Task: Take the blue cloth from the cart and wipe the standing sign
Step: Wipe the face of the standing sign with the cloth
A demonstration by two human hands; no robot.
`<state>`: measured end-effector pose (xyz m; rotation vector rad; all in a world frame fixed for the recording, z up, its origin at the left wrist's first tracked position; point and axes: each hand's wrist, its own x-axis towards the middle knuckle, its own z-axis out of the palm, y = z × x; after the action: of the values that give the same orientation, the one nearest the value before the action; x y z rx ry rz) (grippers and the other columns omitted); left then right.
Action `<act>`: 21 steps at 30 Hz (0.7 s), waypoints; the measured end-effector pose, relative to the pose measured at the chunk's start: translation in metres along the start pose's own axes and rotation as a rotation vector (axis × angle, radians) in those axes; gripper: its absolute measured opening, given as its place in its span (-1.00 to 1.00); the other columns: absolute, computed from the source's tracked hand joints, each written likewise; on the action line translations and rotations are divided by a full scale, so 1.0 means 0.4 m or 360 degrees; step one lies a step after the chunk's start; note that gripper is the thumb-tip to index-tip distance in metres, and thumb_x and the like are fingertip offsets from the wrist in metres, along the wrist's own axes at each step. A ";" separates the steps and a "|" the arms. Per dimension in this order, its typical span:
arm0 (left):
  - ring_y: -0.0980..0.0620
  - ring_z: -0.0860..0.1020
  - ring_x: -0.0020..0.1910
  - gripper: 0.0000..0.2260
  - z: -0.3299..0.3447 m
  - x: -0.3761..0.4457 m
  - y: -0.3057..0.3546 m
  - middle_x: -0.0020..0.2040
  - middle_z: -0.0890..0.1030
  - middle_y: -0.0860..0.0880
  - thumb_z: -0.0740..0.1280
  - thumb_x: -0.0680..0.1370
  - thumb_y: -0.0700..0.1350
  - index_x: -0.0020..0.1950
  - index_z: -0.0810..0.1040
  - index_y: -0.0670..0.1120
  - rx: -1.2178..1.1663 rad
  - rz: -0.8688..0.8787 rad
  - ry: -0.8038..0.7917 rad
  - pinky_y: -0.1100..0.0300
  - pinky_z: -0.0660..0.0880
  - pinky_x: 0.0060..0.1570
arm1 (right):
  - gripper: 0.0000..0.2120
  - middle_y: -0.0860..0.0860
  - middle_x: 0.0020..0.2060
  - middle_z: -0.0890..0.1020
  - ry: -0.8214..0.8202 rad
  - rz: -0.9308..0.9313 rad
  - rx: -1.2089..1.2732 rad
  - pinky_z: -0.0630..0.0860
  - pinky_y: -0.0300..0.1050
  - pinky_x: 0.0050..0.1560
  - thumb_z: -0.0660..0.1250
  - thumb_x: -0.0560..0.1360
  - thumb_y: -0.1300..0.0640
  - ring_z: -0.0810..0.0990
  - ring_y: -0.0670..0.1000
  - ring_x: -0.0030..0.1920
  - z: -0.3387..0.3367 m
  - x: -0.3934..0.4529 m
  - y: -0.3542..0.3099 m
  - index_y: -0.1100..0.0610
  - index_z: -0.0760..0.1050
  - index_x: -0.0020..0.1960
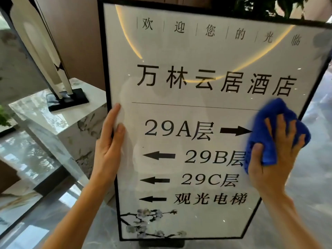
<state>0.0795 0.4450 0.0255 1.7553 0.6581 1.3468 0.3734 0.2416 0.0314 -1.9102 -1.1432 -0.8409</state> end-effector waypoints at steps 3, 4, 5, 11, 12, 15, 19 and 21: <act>0.70 0.40 -0.03 -0.55 0.004 -0.070 -0.053 0.10 0.43 0.66 0.10 0.71 -0.06 0.45 0.19 0.47 0.0079 -0.0099 -0.0024 0.75 0.27 -0.16 | -0.50 0.15 0.59 0.23 0.0041 0.0039 0.0048 -0.09 0.39 0.56 -0.04 0.69 -0.09 0.06 0.17 0.62 0.014 -0.002 -0.012 -0.08 0.09 0.62; 0.68 0.42 -0.06 -0.56 0.001 -0.087 -0.068 0.07 0.44 0.66 0.09 0.70 -0.04 0.44 0.18 0.47 0.0079 -0.0120 -0.0029 0.73 0.30 -0.19 | -0.49 0.15 0.59 0.22 0.0060 0.0067 0.0057 -0.10 0.39 0.56 -0.04 0.70 -0.10 0.05 0.16 0.62 0.019 -0.001 -0.012 -0.03 0.10 0.63; 0.65 0.45 -0.07 -0.58 -0.002 -0.099 -0.080 0.06 0.45 0.65 0.09 0.70 -0.01 0.44 0.19 0.48 0.0068 -0.0129 -0.0038 0.71 0.34 -0.19 | -0.47 0.13 0.60 0.21 0.0079 0.0104 0.0071 -0.10 0.40 0.55 -0.03 0.70 -0.10 0.05 0.15 0.63 0.022 -0.002 -0.010 0.06 0.13 0.63; 0.61 0.46 -0.04 -0.58 -0.008 -0.109 -0.092 0.12 0.45 0.62 0.09 0.71 -0.03 0.45 0.20 0.45 -0.0043 -0.0024 -0.0070 0.68 0.36 -0.11 | -0.58 0.15 0.60 0.22 0.0233 0.0196 0.0228 0.01 0.48 0.51 -0.01 0.73 -0.08 0.12 0.25 0.61 0.065 -0.007 -0.063 -0.38 0.06 0.55; 0.61 0.46 0.00 -0.58 -0.008 -0.111 -0.092 0.17 0.45 0.61 0.09 0.72 -0.03 0.45 0.21 0.45 -0.0078 -0.0004 -0.0077 0.67 0.37 -0.08 | -0.59 0.14 0.60 0.21 0.0293 0.0287 0.0297 -0.01 0.45 0.52 -0.01 0.73 -0.12 0.11 0.24 0.61 0.079 -0.008 -0.094 -0.44 0.06 0.52; 0.53 0.49 -0.10 -0.64 -0.009 -0.118 -0.109 0.04 0.51 0.58 0.10 0.71 0.07 0.44 0.23 0.46 -0.0177 -0.0020 -0.0087 0.61 0.41 -0.10 | -0.48 0.11 0.62 0.17 0.0477 0.0603 0.0368 -0.09 0.39 0.55 -0.08 0.67 -0.27 0.06 0.20 0.62 0.124 -0.011 -0.196 -0.18 0.16 0.59; 0.55 0.49 -0.09 -0.64 -0.010 -0.119 -0.112 0.20 0.49 0.54 0.09 0.71 0.07 0.44 0.23 0.46 -0.0206 0.0035 -0.0078 0.65 0.37 -0.11 | -0.42 0.09 0.62 0.18 0.0398 0.0508 0.0140 -0.11 0.44 0.54 -0.13 0.69 -0.21 0.04 0.24 0.62 0.174 -0.014 -0.346 0.02 0.11 0.62; 0.57 0.48 0.00 -0.64 -0.008 -0.115 -0.110 0.27 0.45 0.52 0.09 0.71 0.06 0.45 0.23 0.44 -0.0233 0.0049 -0.0087 0.64 0.39 -0.06 | -0.48 0.12 0.59 0.23 0.0268 0.0228 -0.0030 -0.04 0.48 0.51 -0.14 0.71 -0.18 0.11 0.30 0.60 0.196 -0.044 -0.412 -0.02 0.07 0.61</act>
<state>0.0662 0.4330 -0.0356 1.6845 0.4916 1.3289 0.2291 0.3543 0.0205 -1.8728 -0.8899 -0.9163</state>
